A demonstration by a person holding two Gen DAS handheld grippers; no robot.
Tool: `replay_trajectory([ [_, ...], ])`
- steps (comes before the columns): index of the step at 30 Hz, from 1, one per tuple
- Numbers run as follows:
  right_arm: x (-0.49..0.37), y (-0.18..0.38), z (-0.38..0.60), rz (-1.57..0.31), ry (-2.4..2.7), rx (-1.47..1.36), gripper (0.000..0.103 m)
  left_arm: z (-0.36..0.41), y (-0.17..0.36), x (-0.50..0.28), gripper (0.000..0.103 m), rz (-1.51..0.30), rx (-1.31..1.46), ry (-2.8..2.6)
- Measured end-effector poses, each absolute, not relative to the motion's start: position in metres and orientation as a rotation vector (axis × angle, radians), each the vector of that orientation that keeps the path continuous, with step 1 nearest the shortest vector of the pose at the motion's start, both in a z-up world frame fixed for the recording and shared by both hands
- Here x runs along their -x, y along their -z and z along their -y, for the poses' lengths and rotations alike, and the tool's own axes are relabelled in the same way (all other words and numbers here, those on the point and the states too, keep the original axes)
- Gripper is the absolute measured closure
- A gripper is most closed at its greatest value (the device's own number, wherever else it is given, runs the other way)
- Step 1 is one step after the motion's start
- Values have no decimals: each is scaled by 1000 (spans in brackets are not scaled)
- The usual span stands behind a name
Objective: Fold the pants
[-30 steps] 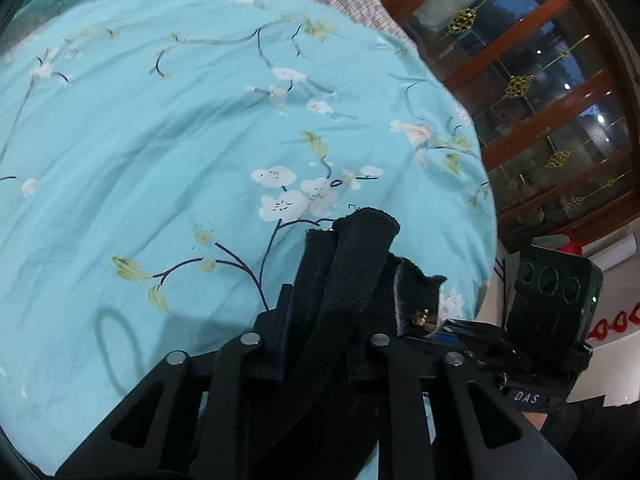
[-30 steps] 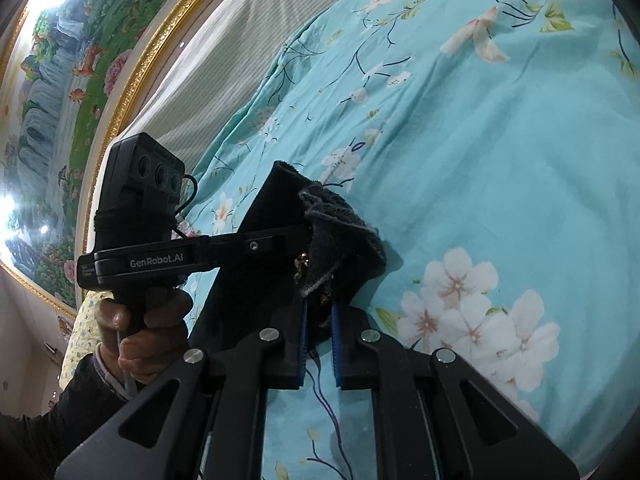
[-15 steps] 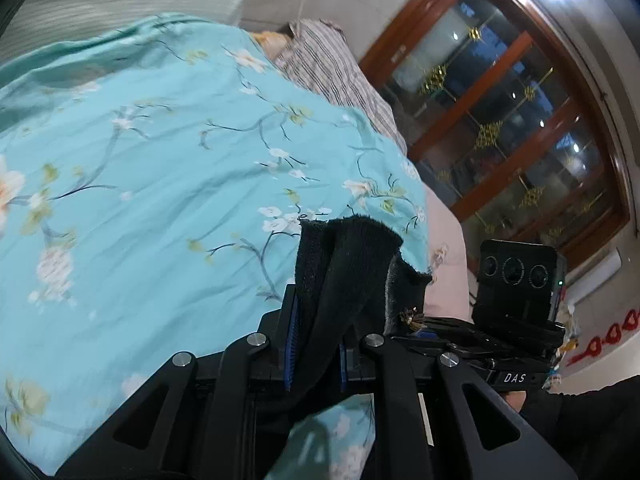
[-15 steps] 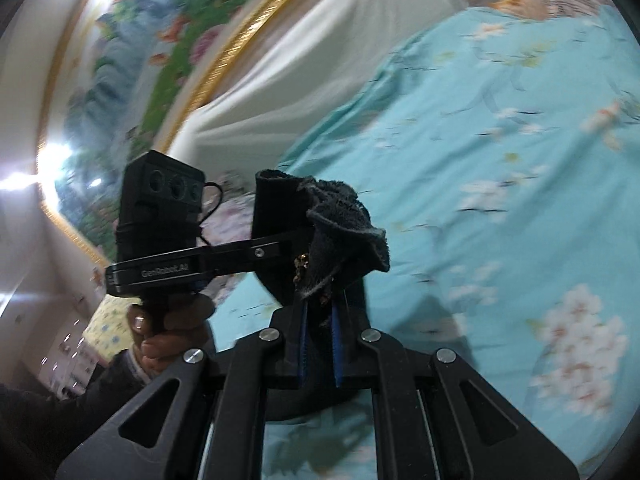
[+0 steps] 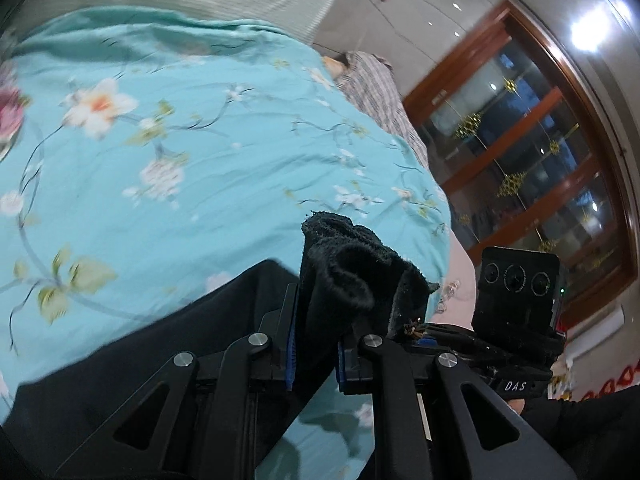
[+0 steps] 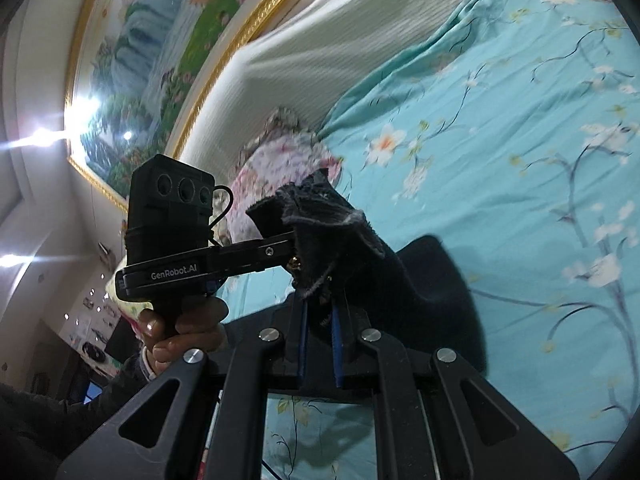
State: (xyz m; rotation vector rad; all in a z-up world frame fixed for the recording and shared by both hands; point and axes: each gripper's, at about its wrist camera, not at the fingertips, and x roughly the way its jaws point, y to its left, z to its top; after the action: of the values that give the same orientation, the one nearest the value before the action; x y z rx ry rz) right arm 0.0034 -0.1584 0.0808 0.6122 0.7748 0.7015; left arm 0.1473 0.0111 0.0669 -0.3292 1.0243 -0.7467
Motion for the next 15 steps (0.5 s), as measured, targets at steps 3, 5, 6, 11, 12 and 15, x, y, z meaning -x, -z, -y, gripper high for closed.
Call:
replay_trajectory([
  [3,-5,-75,142,-796,-712,-583,92,-23,-58,-142,90,-1032,320,707],
  [5,-6,-68,130,-819,-717,-568,92,-30,-51,-140,90,-1041,325,685],
  [6,-7,-66,127,-825,-720,-564,92,-36,-47,-138,90,-1046,333,674],
  [11,-10,-49,108,-870,-723,-526,92,-57,-25,-131,92,-1077,372,623],
  [12,-11,-47,105,-877,-722,-520,92,-59,-21,-130,92,-1082,378,616],
  [15,-12,-37,95,-913,-723,-488,90,-67,-8,-127,92,-1102,402,588],
])
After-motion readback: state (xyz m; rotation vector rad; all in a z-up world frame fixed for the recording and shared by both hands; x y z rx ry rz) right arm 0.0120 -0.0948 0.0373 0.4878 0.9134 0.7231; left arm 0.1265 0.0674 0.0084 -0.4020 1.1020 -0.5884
